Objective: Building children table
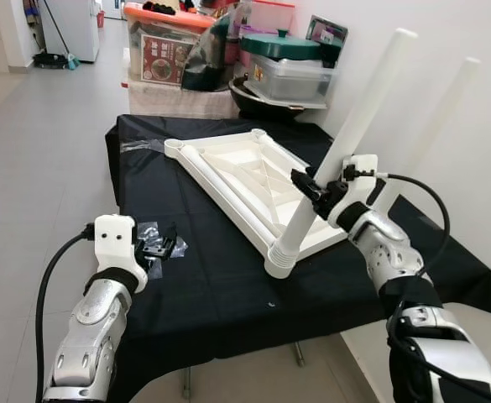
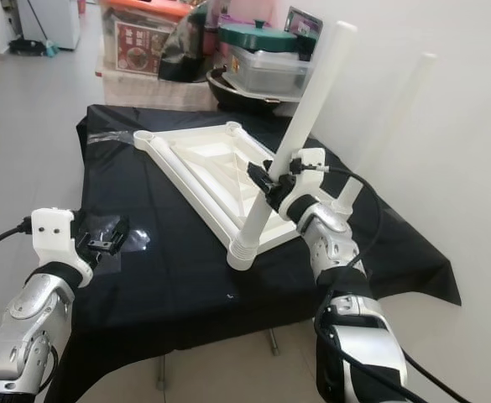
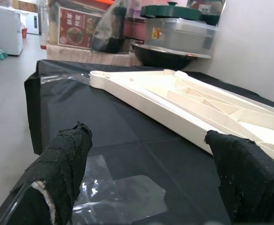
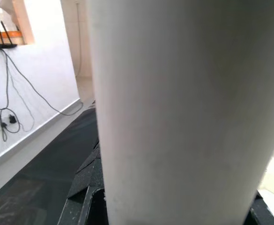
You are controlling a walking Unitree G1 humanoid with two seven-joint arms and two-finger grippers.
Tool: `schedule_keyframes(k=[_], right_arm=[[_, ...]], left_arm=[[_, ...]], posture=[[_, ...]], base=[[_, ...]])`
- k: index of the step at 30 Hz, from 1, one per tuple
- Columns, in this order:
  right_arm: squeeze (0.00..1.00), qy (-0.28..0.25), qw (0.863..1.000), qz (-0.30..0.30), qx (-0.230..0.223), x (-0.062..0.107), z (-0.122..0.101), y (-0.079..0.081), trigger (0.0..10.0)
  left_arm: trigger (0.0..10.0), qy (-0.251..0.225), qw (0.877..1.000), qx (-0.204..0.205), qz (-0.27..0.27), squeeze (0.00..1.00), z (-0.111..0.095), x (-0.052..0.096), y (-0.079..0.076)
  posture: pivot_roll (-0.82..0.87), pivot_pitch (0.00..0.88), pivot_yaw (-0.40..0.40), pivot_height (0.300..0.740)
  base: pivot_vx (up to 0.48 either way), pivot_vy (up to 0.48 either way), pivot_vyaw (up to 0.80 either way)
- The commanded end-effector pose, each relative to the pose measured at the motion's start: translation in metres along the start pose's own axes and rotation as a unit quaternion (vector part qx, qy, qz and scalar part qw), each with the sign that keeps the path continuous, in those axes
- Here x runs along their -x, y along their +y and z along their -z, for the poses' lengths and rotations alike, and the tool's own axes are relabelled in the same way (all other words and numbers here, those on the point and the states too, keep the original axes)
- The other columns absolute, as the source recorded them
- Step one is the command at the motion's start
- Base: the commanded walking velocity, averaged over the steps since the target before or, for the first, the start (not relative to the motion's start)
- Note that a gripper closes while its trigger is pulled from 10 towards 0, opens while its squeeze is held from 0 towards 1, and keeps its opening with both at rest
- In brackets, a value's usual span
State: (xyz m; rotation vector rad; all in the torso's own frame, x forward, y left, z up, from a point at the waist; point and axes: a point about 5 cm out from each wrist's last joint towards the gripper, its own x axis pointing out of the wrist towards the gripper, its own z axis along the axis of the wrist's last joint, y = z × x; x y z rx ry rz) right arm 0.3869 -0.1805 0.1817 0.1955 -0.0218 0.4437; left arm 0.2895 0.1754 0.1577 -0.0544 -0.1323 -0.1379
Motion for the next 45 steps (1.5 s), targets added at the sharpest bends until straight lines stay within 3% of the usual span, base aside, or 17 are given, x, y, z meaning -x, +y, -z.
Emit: schedule_keyframes(k=[1, 9, 10, 17, 19, 21, 22, 26, 27, 30, 34, 38, 45], right_arm=[[0.0, 0.11, 0.993, 0.036, -0.018, 0.017, 0.052, -0.008, 0.0], [0.0, 0.125, 0.987, 0.097, -0.003, 0.023, 0.063, -0.014, 0.0], [0.0, 0.123, 0.984, 0.131, 0.01, 0.024, 0.063, -0.017, 0.0], [0.0, 0.113, 0.982, 0.139, 0.061, 0.024, 0.064, -0.01, 0.0], [0.0, 0.135, 0.974, 0.146, 0.11, 0.023, 0.065, -0.006, 0.0], [0.0, 0.138, 0.973, 0.147, 0.115, 0.023, 0.065, -0.005, 0.0], [0.0, 0.142, 0.966, 0.188, 0.105, 0.022, 0.066, -0.004, 0.0], [0.0, 0.146, 0.953, 0.249, 0.091, 0.023, 0.067, -0.005, 0.0], [0.0, 0.142, 0.936, 0.32, 0.04, 0.028, 0.071, -0.007, 0.0], [0.0, 0.145, 0.926, 0.348, 0.01, 0.03, 0.075, -0.006, 0.0], [0.0, 0.149, 0.897, 0.412, -0.057, 0.041, 0.086, 0.004, 0.0], [0.0, 0.146, 0.885, 0.439, -0.056, 0.049, 0.086, 0.007, 0.0], [0.0, 0.136, 0.88, 0.454, -0.041, 0.05, 0.074, 0.008, 0.0]], left_arm=[[10.0, -0.001, 1.0, 0.001, 0.005, 0.0, 0.0, -0.001, -0.003], [10.0, -0.001, 1.0, -0.001, 0.004, 0.0, 0.0, -0.001, -0.002], [10.0, -0.001, 1.0, -0.002, 0.003, 0.0, 0.0, -0.001, -0.002], [10.0, 0.0, 1.0, -0.002, 0.002, 0.0, 0.0, -0.001, -0.002], [10.0, 0.0, 1.0, -0.002, 0.003, 0.0, 0.0, -0.002, -0.002], [10.0, 0.0, 1.0, -0.002, 0.003, 0.0, 0.0, -0.002, -0.002], [10.0, -0.001, 1.0, -0.001, 0.002, 0.0, 0.0, -0.002, -0.002], [10.0, -0.002, 1.0, 0.001, 0.0, 0.0, 0.001, -0.002, -0.003], [10.0, -0.003, 1.0, 0.001, -0.003, 0.0, 0.001, -0.002, -0.004], [10.0, -0.003, 1.0, 0.002, -0.004, 0.0, 0.001, -0.002, -0.003], [10.0, -0.003, 1.0, 0.002, -0.006, 0.0, 0.001, -0.001, -0.003], [10.0, -0.003, 1.0, 0.002, -0.006, 0.0, 0.001, -0.002, -0.003], [10.0, -0.002, 1.0, -0.001, -0.004, 0.0, 0.002, -0.002, -0.004]], posture=[[0.14, 0.0, -0.156, 0.74], [0.14, 0.0, -0.158, 0.74], [0.14, 0.0, -0.158, 0.74], [0.14, 0.0, -0.157, 0.74], [0.14, 0.0, -0.151, 0.74], [0.14, 0.0, -0.151, 0.74], [0.13, 0.0, -0.159, 0.74], [0.14, 0.0, -0.164, 0.74], [0.14, 0.0, -0.172, 0.74], [0.14, 0.0, -0.172, 0.74], [0.14, 0.0, -0.175, 0.74], [0.14, 0.0, -0.172, 0.74], [0.13, 0.0, -0.168, 0.74]], base=[[0.0, 0.0, 0.0], [0.0, 0.0, 0.0], [0.0, 0.0, 0.0], [0.0, 0.0, 0.0], [0.0, 0.0, 0.0], [0.0, 0.0, 0.0], [0.0, 0.0, 0.0], [0.0, 0.0, 0.0], [0.0, 0.0, 0.0], [0.0, 0.0, 0.0], [0.0, 0.0, 0.0], [0.0, 0.0, 0.0], [0.0, 0.0, 0.0]])
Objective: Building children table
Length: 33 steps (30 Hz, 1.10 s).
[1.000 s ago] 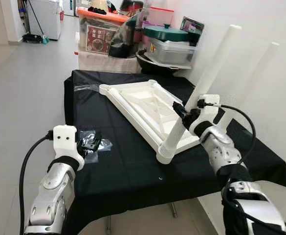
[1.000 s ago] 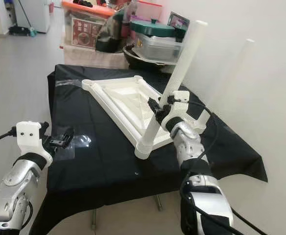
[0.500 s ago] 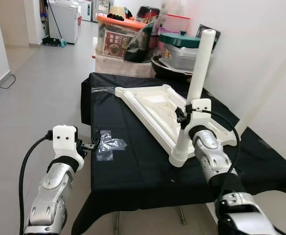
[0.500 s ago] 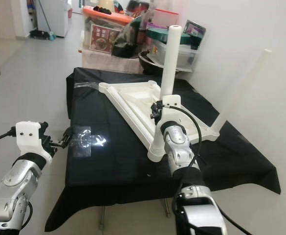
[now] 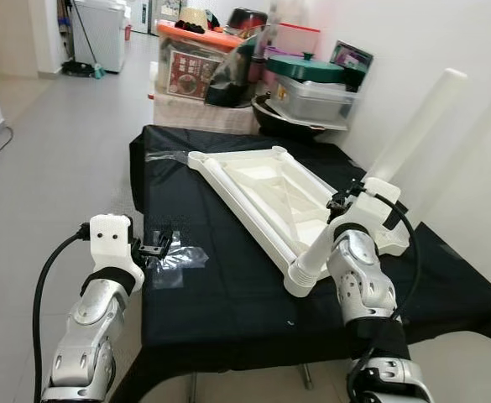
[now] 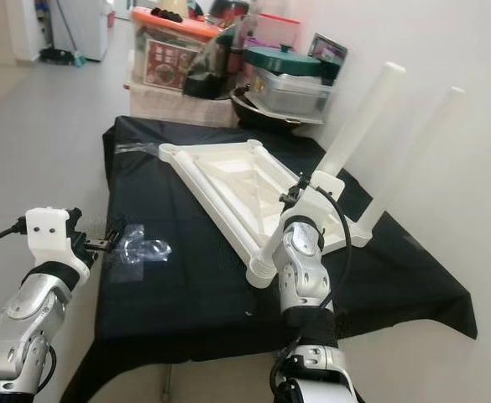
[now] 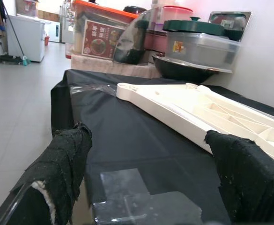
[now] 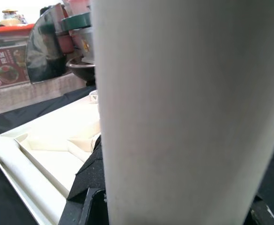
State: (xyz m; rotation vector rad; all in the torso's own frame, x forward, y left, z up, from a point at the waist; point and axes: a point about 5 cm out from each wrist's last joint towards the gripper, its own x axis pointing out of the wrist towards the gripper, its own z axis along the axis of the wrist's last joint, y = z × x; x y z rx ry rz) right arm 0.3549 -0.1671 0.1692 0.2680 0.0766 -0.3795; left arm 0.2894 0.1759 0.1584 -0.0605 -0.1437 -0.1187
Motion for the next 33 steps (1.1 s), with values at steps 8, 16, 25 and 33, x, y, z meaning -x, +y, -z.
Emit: schedule_keyframes(k=[8, 16, 25, 33], right_arm=[[0.0, 0.068, 0.996, -0.061, 0.016, 0.004, 0.017, 0.004, 0.0], [0.0, -0.028, 0.888, -0.455, 0.058, 0.027, -0.07, 0.055, 0.0], [0.0, -0.048, 0.768, -0.632, 0.091, 0.033, -0.104, 0.054, 0.0], [0.0, -0.021, 0.661, -0.75, -0.031, 0.047, -0.114, 0.062, 0.0]], left_arm=[[10.0, 0.001, 1.0, -0.011, 0.016, 0.0, -0.001, -0.002, -0.007], [10.0, -0.038, 0.995, 0.003, 0.095, 0.0, -0.027, -0.005, -0.01], [10.0, -0.057, 0.974, 0.016, 0.217, 0.0, -0.051, 0.004, -0.018], [10.0, -0.054, 0.928, 0.07, 0.361, 0.0, -0.07, 0.021, -0.026]], posture=[[0.13, 0.0, -0.168, 0.74], [0.11, 0.0, -0.156, 0.74], [0.13, 0.0, -0.166, 0.74], [0.14, 0.0, -0.162, 0.74]], base=[[0.0, 0.0, 0.0], [0.0, 0.0, 0.0], [0.0, 0.0, 0.0], [0.0, 0.0, 0.0]])
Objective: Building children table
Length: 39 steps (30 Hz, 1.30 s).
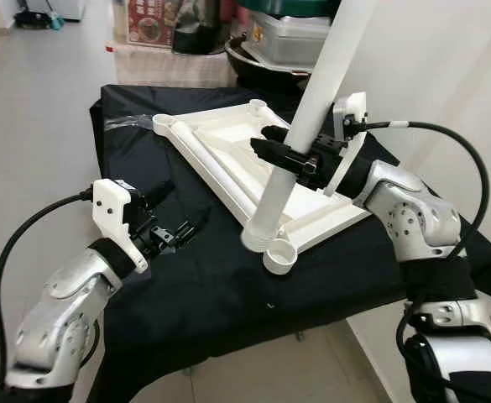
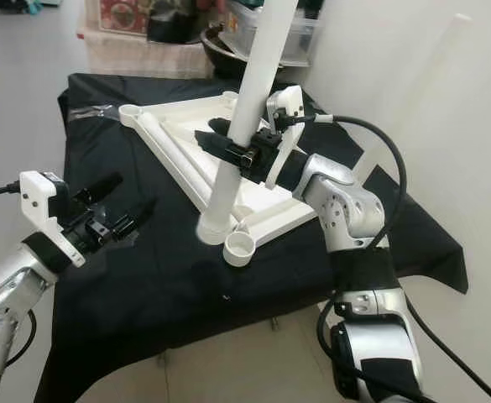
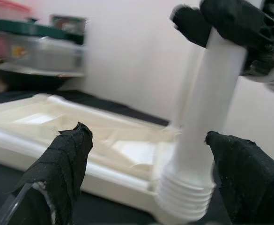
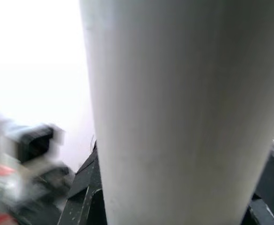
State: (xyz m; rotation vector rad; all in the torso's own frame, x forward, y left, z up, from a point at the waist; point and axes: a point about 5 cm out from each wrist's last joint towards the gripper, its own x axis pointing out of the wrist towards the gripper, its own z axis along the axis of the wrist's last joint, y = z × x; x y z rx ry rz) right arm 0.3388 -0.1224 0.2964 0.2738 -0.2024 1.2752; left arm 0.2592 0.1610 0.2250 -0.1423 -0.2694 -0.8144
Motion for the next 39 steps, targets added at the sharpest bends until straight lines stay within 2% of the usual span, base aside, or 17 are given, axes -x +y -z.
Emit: schedule_keyframes(k=[1, 4, 7, 8, 11, 13, 14, 16, 20, 22, 27, 33, 34, 35, 36, 38, 39], right_arm=[[0.0, -0.022, 0.998, -0.045, -0.032, -0.002, -0.005, 0.004, 0.0], [0.0, -0.028, 0.995, -0.083, -0.05, -0.007, -0.005, 0.009, 0.0], [0.0, -0.048, 0.967, -0.211, -0.134, -0.021, -0.008, 0.029, 0.0], [0.0, -0.048, 0.967, -0.211, -0.134, -0.021, -0.008, 0.029, 0.0], [0.0, -0.048, 0.954, -0.254, -0.155, -0.025, -0.008, 0.036, 0.0], [0.0, -0.053, 0.939, -0.293, -0.169, -0.034, -0.005, 0.045, 0.0], [0.0, -0.053, 0.939, -0.293, -0.169, -0.034, -0.005, 0.045, 0.0], [0.0, -0.056, 0.933, -0.31, -0.176, -0.04, -0.005, 0.048, 0.0], [0.0, -0.059, 0.93, -0.316, -0.177, -0.044, -0.005, 0.049, 0.0], [0.0, -0.06, 0.926, -0.326, -0.18, -0.048, -0.002, 0.051, 0.0], [0.0, -0.05, 0.923, -0.338, -0.176, -0.051, 0.002, 0.055, 0.0], [0.0, -0.025, 0.916, -0.365, -0.163, -0.052, 0.007, 0.065, 0.0], [0.0, -0.021, 0.915, -0.37, -0.157, -0.052, 0.008, 0.067, 0.0], [0.0, -0.021, 0.915, -0.37, -0.157, -0.052, 0.008, 0.067, 0.0], [0.0, -0.015, 0.914, -0.379, -0.143, -0.051, 0.009, 0.07, 0.0], [0.0, -0.013, 0.914, -0.382, -0.138, -0.051, 0.009, 0.071, 0.0], [0.0, -0.01, 0.913, -0.385, -0.13, -0.051, 0.009, 0.072, 0.0]], left_arm=[[10.0, 0.006, 0.998, 0.017, 0.056, 0.0, -0.005, 0.0, -0.008], [10.0, 0.012, 0.995, 0.024, 0.094, 0.0, -0.009, 0.0, -0.012], [10.0, 0.066, 0.979, 0.022, 0.192, 0.0, -0.01, 0.003, -0.022], [10.0, 0.066, 0.979, 0.022, 0.192, 0.0, -0.01, 0.003, -0.022], [10.0, 0.087, 0.973, 0.023, 0.214, 0.0, -0.007, 0.004, -0.023], [10.0, 0.106, 0.96, 0.04, 0.255, 0.0, -0.003, 0.003, -0.03], [10.0, 0.106, 0.96, 0.04, 0.255, 0.0, -0.003, 0.003, -0.03], [10.0, 0.119, 0.95, 0.056, 0.284, 0.0, -0.001, 0.003, -0.036], [10.0, 0.123, 0.945, 0.063, 0.297, 0.0, 0.0, 0.002, -0.038], [10.0, 0.121, 0.934, 0.087, 0.324, 0.0, -0.003, -0.002, -0.044], [10.0, 0.129, 0.923, 0.099, 0.348, 0.0, -0.003, -0.002, -0.05], [10.0, 0.132, 0.92, 0.11, 0.352, 0.0, 0.0, -0.002, -0.05], [8.8, 0.132, 0.92, 0.114, 0.352, 0.0, 0.0, -0.002, -0.051], [8.8, 0.132, 0.92, 0.114, 0.352, 0.0, 0.0, -0.002, -0.051], [9.6, 0.134, 0.917, 0.119, 0.355, 0.0, 0.001, -0.002, -0.053], [9.6, 0.136, 0.916, 0.121, 0.357, 0.0, 0.001, -0.002, -0.054], [6.4, 0.137, 0.915, 0.125, 0.357, 0.0, 0.002, -0.001, -0.054]], posture=[[0.14, 0.0, -0.161, 0.74], [0.15, 0.0, -0.161, 0.74], [0.15, 0.0, -0.157, 0.74], [0.15, 0.0, -0.157, 0.74], [0.15, 0.0, -0.155, 0.74], [0.15, 0.0, -0.154, 0.74], [0.15, 0.0, -0.154, 0.74], [0.14, 0.0, -0.154, 0.74], [0.14, 0.0, -0.154, 0.74], [0.15, 0.0, -0.151, 0.74], [0.15, 0.0, -0.144, 0.74], [0.15, 0.0, -0.143, 0.74], [0.15, 0.0, -0.143, 0.74], [0.15, 0.0, -0.143, 0.74], [0.14, 0.0, -0.141, 0.74], [0.14, 0.0, -0.141, 0.74], [0.14, 0.0, -0.141, 0.74]], base=[[0.0, 0.0, 0.0], [0.0, 0.0, 0.0], [0.0, 0.0, 0.0], [0.0, 0.0, 0.0], [0.0, 0.0, 0.0], [0.0, 0.0, 0.0], [0.0, 0.0, 0.0], [0.0, 0.0, 0.0], [0.0, 0.0, 0.0], [0.0, 0.0, 0.0], [0.0, 0.0, 0.0], [0.0, 0.0, 0.0], [0.0, 0.0, 0.0], [0.0, 0.0, 0.0], [0.0, 0.0, 0.0], [0.0, 0.0, 0.0], [0.0, 0.0, 0.0]])
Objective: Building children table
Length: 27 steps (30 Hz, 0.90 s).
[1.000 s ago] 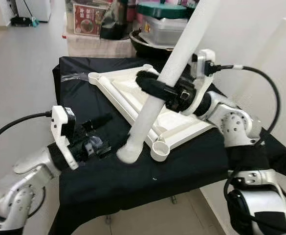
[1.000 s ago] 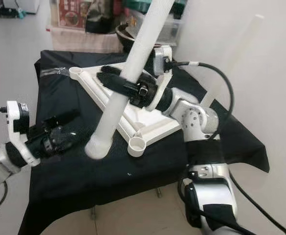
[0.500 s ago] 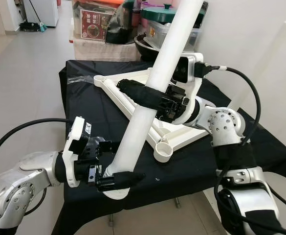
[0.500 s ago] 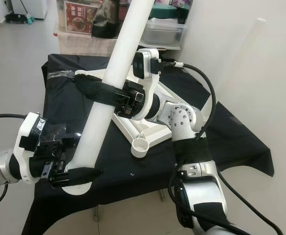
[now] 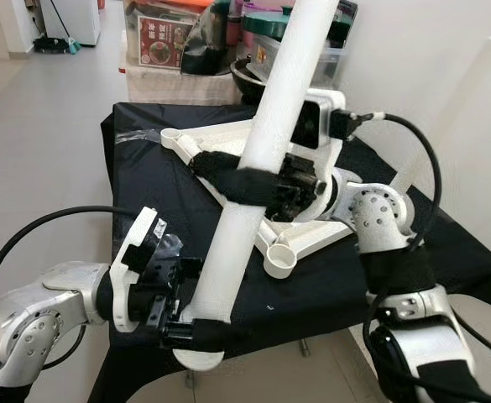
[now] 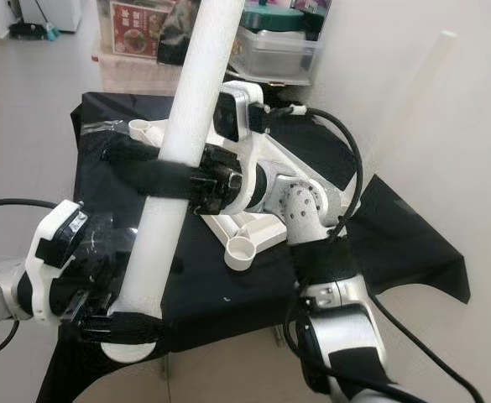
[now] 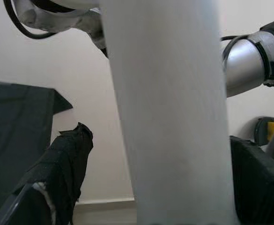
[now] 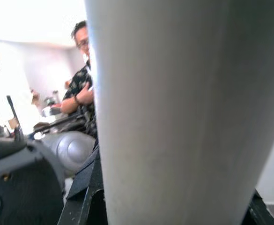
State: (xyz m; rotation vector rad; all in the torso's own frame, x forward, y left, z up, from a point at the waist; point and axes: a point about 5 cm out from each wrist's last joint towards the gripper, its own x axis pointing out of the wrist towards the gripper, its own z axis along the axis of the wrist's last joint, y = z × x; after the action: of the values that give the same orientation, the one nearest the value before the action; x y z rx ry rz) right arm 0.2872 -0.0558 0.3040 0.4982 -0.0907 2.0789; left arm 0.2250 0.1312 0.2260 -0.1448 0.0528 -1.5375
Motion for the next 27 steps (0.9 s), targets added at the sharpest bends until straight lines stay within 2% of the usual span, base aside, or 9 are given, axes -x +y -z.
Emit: schedule_keyframes(k=[1, 2, 3, 5, 18, 20, 21, 22, 27], right_arm=[[0.0, 0.004, 0.999, -0.014, 0.034, -0.005, -0.003, 0.003, 0.0], [0.0, 0.004, 0.999, -0.014, 0.034, -0.005, -0.003, 0.003, 0.0], [0.0, 0.006, 0.999, -0.015, 0.036, -0.006, -0.003, 0.003, 0.0], [0.0, 0.014, 0.999, -0.013, 0.043, -0.007, -0.001, 0.003, 0.0], [0.0, 0.047, 0.996, 0.022, 0.077, -0.008, 0.005, 0.0, 0.0], [0.0, 0.05, 0.994, 0.051, 0.079, -0.008, 0.005, -0.004, 0.9], [0.0, 0.051, 0.992, 0.085, 0.074, -0.006, 0.005, -0.009, 10.0], [0.88, 0.049, 0.989, 0.124, 0.071, -0.003, 0.005, -0.014, 10.0], [1.0, 0.028, 0.977, 0.194, 0.08, 0.005, 0.003, -0.022, 10.0]], left_arm=[[6.4, -0.002, 1.0, 0.015, 0.024, 0.0, 0.003, -0.008, -0.005], [6.4, -0.002, 1.0, 0.015, 0.024, 0.0, 0.003, -0.008, -0.005], [1.2, -0.002, 0.999, 0.018, 0.027, 0.0, 0.004, -0.008, -0.005], [0.0, -0.012, 0.999, 0.025, 0.028, 0.0, 0.005, -0.01, -0.004], [0.0, -0.018, 1.0, 0.017, 0.019, 0.0, 0.01, -0.01, -0.003], [0.0, -0.018, 1.0, 0.015, 0.014, 0.0, 0.01, -0.01, -0.002], [0.0, -0.016, 1.0, 0.011, 0.006, 0.0, 0.011, -0.01, -0.001], [0.0, -0.016, 1.0, 0.01, -0.003, 0.0, 0.012, -0.009, 0.001], [0.0, -0.015, 1.0, 0.002, -0.025, 0.0, 0.013, -0.009, 0.004]], posture=[[0.14, 0.0, -0.141, 0.74], [0.14, 0.0, -0.141, 0.74], [0.14, 0.0, -0.141, 0.74], [0.14, 0.0, -0.136, 0.74], [0.14, 0.0, -0.136, 0.74], [0.14, 0.0, -0.138, 0.74], [0.14, 0.0, -0.138, 0.74], [0.14, 0.0, -0.14, 0.74], [0.13, 0.0, -0.14, 0.74]], base=[[0.0, 0.0, 0.0], [0.0, 0.0, 0.0], [0.0, 0.0, 0.0], [0.0, 0.0, 0.0], [0.0, 0.0, 0.0], [0.0, 0.0, 0.0], [0.0, 0.0, 0.0], [0.0, 0.0, 0.0], [0.0, 0.0, 0.0]])
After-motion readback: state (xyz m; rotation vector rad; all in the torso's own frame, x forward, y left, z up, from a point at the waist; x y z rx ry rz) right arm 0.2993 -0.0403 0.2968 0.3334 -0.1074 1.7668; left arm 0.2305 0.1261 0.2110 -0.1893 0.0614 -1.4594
